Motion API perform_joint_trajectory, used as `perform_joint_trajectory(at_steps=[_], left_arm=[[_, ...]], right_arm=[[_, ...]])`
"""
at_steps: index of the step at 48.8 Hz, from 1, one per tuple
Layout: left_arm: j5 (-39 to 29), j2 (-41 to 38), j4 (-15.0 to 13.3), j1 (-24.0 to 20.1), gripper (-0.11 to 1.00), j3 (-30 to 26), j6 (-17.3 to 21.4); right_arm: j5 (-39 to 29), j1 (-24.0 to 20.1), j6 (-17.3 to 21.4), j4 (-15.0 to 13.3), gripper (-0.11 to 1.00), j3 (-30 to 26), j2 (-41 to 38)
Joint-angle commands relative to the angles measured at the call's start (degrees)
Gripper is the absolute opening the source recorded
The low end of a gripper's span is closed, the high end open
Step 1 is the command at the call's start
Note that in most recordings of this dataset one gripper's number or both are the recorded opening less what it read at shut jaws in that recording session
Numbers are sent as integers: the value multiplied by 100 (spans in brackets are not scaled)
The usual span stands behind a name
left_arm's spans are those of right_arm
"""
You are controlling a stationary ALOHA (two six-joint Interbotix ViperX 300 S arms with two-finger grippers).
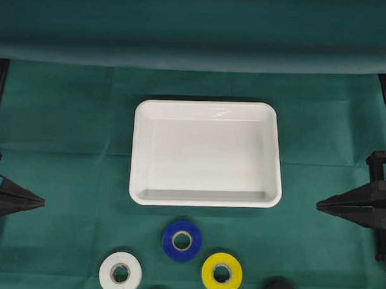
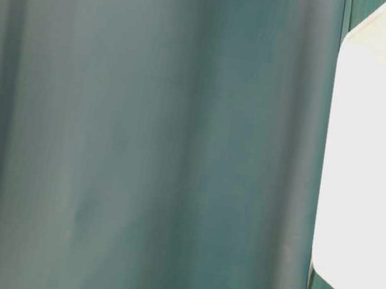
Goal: Put the tape into the white case with the right arm.
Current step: 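Move the right gripper toward the black tape roll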
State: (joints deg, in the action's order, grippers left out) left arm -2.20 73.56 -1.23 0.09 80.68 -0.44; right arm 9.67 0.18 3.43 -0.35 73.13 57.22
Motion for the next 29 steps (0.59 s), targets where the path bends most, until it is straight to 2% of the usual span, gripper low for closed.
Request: perform_joint_trajectory(at_steps=[1, 20, 23, 29], left_arm=[[-176, 97, -9, -18, 0, 62, 9], [-246, 237, -9, -18, 0, 211, 9], [-246, 237, -9, -18, 0, 211, 0], [-246, 237, -9, -18, 0, 211, 0]], right_arm=[[18, 9, 114, -9, -10, 44, 88], [-26, 9, 149, -149, -7, 334, 316], [-26, 9, 149, -149, -2, 343, 316], [-70, 9, 149, -149, 21, 343, 316]])
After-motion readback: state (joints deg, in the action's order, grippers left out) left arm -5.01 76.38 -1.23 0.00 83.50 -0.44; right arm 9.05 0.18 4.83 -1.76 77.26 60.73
